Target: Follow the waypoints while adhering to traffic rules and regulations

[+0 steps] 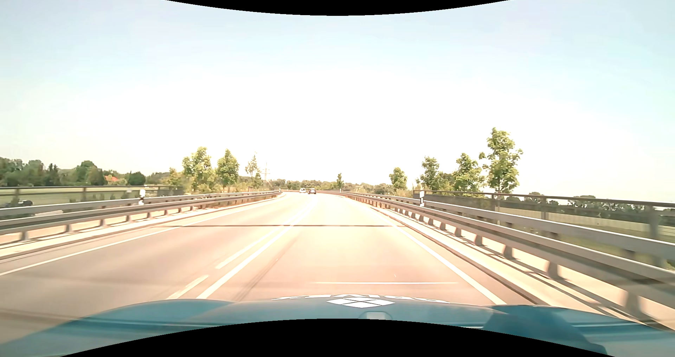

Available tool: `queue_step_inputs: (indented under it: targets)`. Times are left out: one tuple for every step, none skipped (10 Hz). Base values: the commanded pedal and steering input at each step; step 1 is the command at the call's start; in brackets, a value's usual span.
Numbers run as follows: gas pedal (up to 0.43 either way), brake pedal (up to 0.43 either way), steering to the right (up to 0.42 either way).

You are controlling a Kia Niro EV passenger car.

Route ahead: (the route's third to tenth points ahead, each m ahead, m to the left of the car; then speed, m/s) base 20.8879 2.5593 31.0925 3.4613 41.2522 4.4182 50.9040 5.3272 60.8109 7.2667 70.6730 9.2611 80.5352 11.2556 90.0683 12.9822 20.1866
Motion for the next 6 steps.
queue_step_inputs:
  targets:
    - [0.157,0.000,-0.014]
    - [0.157,0.000,-0.014]
    - [0.157,0.000,-0.014]
    - [0.157,0.000,-0.014]
    - [0.157,0.000,-0.015]
    - [0.157,0.000,-0.016]
